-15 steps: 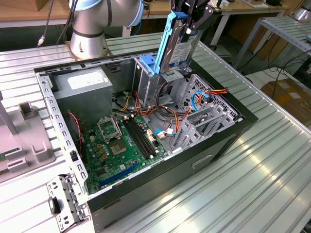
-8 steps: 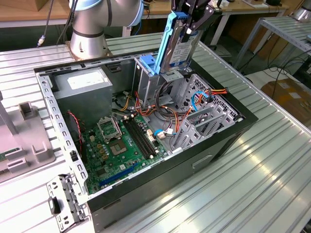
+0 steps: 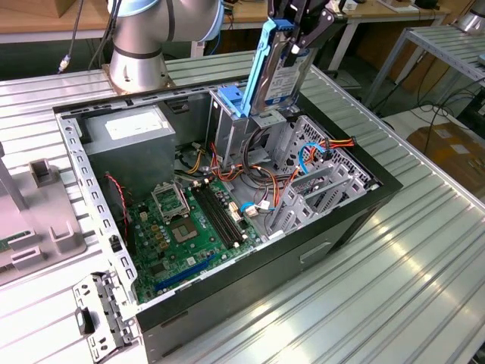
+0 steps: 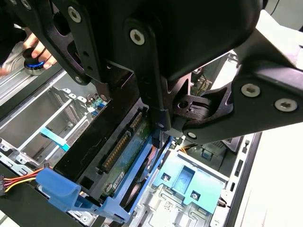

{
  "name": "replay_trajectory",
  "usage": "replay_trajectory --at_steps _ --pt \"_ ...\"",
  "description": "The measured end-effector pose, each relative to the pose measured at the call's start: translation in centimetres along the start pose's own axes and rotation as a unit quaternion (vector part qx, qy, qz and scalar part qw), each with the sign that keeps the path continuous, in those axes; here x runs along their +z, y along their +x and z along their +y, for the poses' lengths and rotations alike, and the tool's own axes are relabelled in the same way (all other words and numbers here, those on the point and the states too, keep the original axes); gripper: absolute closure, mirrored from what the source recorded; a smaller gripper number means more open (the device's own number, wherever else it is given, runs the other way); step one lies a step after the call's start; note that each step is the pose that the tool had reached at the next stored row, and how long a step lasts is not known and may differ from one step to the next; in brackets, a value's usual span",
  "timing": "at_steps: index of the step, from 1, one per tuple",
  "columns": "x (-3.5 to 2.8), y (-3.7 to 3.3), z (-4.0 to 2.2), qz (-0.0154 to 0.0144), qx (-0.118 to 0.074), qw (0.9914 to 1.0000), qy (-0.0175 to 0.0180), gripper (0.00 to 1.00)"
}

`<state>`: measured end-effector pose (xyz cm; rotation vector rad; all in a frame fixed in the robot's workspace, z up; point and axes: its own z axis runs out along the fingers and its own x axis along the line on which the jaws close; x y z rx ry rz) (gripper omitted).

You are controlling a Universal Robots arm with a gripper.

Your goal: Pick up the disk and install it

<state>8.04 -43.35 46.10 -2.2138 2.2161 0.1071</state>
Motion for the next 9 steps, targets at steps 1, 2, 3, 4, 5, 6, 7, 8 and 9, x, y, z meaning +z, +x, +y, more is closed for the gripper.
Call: replay_trajectory --at_steps 1,2,3,4,5,6,7,8,9 --pt "0.0 0.03 0.0 0.0 0.0 1.0 0.0 0.64" --pt "0.0 0.09 -0.01 0.0 0.0 1.0 0.0 0.64" --pt "-0.01 0.15 -0.02 0.0 0.0 1.0 0.0 0.64" --pt "-0.01 0.17 -0.02 0.0 0.0 1.0 0.0 0.64" --pt "-0.01 0.2 -0.02 0.0 0.0 1.0 0.0 0.64" --pt "-0.02 0.22 -0.03 0.0001 0.0 1.0 0.0 0.64" --pt "-0.02 0.23 -0.05 0.0 0.0 1.0 0.0 0.64" --pt "-0.01 0.25 -0.06 0.0 0.0 1.0 0.0 0.64" --pt "-0.02 0.28 -0.08 0.0 0.0 1.0 0.0 0.64"
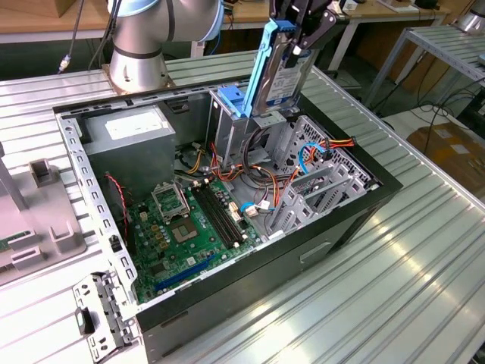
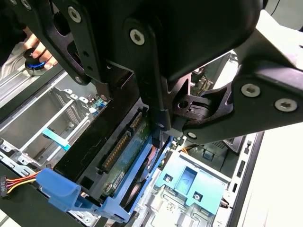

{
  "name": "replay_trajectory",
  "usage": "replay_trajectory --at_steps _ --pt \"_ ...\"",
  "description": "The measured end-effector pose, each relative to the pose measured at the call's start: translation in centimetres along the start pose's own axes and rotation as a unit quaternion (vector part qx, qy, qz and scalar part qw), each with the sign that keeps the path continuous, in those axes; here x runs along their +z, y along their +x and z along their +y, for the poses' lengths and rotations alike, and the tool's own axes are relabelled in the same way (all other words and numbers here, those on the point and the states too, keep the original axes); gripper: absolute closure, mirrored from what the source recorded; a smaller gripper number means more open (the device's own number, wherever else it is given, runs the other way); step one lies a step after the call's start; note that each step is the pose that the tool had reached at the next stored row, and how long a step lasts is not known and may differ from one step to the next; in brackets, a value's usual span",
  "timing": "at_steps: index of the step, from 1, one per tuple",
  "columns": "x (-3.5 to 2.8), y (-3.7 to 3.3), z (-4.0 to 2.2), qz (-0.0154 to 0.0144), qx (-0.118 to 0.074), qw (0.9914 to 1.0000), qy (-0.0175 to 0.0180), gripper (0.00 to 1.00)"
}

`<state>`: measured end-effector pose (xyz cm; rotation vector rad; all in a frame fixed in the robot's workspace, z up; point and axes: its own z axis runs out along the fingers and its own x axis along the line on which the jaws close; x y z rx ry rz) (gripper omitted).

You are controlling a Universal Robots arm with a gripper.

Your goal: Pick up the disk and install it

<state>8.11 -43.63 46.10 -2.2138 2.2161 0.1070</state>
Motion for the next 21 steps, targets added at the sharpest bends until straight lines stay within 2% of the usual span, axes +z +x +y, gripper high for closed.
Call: replay_trajectory --at_steps 21 --pt "-0.04 0.59 -0.26 0.0 0.0 1.0 0.0 0.64"
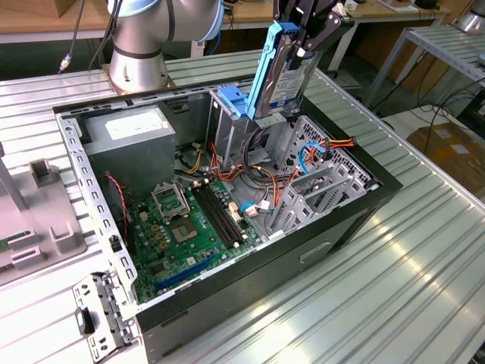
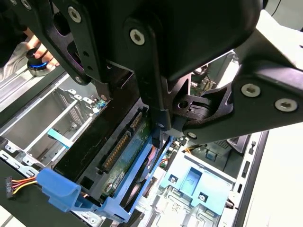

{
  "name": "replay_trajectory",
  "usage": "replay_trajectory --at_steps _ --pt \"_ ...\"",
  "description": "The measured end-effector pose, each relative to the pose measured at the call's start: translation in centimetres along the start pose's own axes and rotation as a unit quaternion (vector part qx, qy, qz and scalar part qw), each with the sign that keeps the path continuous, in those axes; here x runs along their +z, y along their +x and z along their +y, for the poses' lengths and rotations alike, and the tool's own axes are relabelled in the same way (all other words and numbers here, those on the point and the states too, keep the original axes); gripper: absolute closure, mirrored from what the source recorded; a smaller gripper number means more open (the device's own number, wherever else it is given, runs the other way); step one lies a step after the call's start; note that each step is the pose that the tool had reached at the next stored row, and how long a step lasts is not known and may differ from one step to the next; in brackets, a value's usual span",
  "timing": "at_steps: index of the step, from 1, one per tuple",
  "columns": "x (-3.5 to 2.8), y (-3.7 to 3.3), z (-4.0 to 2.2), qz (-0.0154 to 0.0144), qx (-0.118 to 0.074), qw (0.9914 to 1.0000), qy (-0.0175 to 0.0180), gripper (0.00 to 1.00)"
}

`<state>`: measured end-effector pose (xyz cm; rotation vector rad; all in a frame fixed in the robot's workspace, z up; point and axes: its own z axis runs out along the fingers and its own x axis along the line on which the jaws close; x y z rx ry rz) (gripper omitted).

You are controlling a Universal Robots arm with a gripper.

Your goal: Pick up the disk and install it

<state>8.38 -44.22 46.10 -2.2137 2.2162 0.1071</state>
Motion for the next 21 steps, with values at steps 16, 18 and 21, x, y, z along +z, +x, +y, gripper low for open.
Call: replay_trajectory --at_steps 16,18,21 --pt "-0.05 0.76 -0.33 0.0 0.0 1.0 0.0 0.64" --pt "-0.07 1.14 -0.33 0.0 0.0 1.0 0.0 0.64" --pt "-0.11 1.84 -0.33 0.0 0.0 1.0 0.0 0.64"
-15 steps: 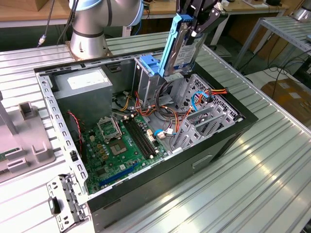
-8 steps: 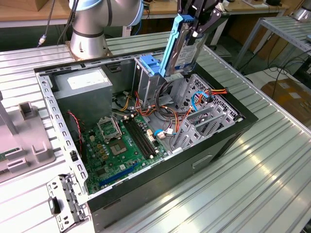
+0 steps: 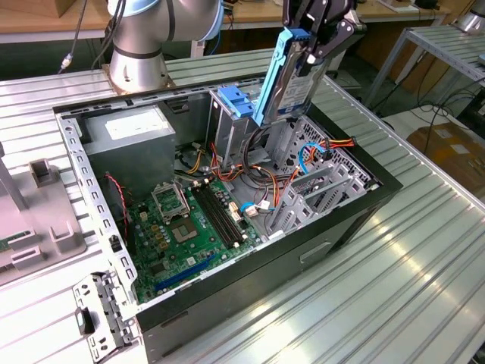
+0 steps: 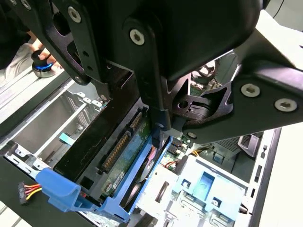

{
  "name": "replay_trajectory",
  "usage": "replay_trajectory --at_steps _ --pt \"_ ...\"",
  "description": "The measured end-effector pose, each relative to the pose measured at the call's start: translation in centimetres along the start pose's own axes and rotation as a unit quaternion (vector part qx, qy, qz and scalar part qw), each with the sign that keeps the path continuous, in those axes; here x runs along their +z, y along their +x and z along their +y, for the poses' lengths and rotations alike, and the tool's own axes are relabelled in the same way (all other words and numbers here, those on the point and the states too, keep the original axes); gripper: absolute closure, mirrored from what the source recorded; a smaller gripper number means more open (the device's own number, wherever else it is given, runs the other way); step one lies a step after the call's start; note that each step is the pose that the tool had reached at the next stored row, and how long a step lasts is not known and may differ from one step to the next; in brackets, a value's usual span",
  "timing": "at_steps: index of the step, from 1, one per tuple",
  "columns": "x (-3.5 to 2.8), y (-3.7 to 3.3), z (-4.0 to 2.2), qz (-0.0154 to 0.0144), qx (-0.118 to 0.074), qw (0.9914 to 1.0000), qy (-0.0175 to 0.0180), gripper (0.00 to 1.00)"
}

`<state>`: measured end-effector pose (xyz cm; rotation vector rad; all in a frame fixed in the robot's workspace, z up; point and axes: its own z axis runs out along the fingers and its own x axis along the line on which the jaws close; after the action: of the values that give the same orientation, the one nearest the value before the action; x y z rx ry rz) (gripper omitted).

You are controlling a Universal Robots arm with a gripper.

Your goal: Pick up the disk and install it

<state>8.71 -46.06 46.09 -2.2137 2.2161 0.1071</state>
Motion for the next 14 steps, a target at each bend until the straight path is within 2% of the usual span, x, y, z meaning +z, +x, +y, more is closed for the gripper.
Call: replay_trajectory --at_steps 14 --pt "-0.08 1.62 0.0 0.0 0.0 1.0 0.0 0.64"
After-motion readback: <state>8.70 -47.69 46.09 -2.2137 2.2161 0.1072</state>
